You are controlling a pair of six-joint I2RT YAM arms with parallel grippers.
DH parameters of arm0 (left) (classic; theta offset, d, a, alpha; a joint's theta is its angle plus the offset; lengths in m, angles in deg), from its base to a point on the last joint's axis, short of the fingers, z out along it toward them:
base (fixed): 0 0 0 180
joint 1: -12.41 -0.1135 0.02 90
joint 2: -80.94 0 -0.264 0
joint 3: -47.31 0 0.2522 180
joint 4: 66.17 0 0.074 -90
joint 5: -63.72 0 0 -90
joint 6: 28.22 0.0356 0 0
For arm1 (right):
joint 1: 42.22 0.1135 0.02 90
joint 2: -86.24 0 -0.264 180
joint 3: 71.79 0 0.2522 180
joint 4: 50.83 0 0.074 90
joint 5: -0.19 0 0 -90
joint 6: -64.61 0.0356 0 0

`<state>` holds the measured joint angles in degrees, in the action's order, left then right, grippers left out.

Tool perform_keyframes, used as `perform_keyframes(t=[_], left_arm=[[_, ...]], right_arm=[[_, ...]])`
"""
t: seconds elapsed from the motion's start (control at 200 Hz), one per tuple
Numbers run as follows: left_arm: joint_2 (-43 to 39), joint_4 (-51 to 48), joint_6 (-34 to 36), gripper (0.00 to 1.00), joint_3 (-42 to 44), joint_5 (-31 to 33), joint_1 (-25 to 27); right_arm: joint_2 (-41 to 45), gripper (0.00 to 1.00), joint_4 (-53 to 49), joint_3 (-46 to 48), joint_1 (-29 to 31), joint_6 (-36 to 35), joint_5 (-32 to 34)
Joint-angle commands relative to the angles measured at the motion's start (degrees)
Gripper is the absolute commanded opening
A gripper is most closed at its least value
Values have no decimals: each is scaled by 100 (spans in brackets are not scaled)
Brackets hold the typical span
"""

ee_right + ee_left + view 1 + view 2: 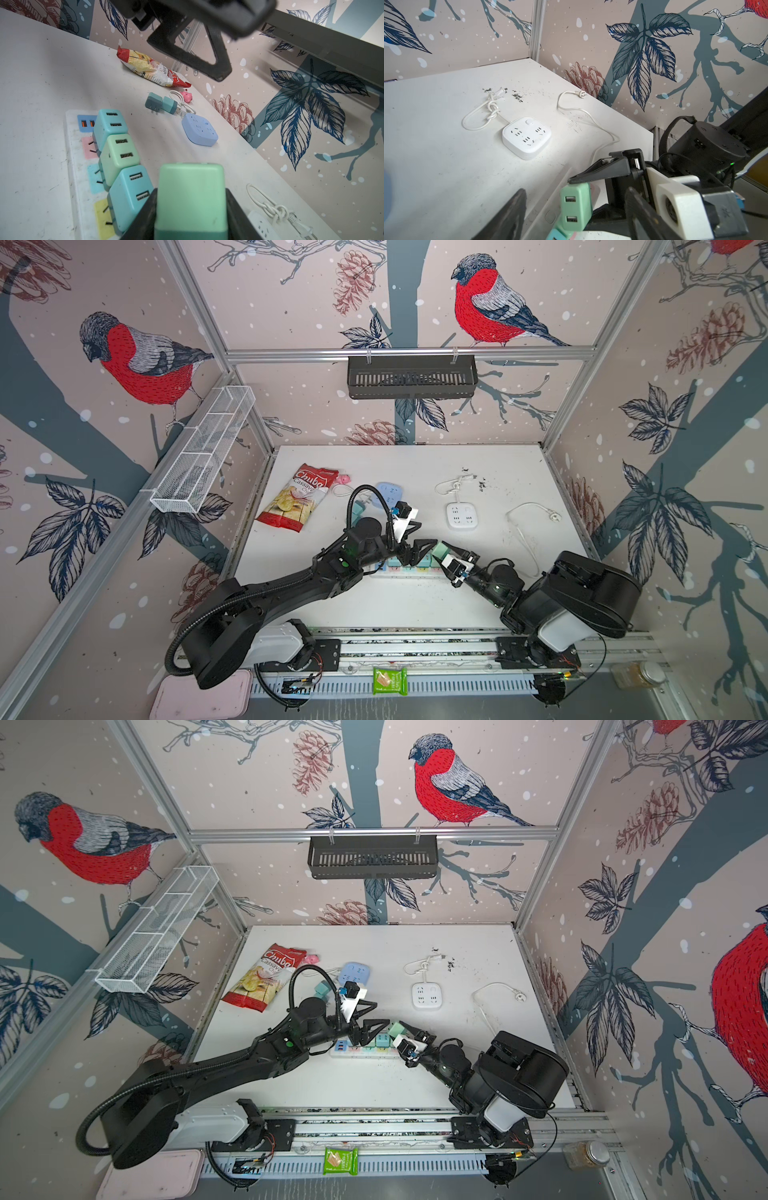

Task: Insert the plug
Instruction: 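Carry the green adapter toward the left gripper while the left gripper reaches to meet it, then close the left gripper on the green adapter while the right gripper opens and withdraws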

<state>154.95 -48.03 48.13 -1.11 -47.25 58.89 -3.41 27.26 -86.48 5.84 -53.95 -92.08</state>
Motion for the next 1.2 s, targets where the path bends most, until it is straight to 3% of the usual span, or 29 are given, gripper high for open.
perform_keyframes(t=[0.0, 0.38, 0.951, 1.196], left_arm=[[209, -161, -6, 71, -218, -230, 27], [669, -579, -25, 65, -573, -187, 50], [1305, -931, 46, 56, -1058, -798, 168], [1419, -996, 47, 40, -1157, -987, 212]], right_arm=[[74, 3, 1510, 38, 20, -55, 203], [392, 3, 1511, 232, 25, -62, 224], [417, 3, 1511, 255, 28, -72, 244], [361, 3, 1509, 217, 22, -96, 239]])
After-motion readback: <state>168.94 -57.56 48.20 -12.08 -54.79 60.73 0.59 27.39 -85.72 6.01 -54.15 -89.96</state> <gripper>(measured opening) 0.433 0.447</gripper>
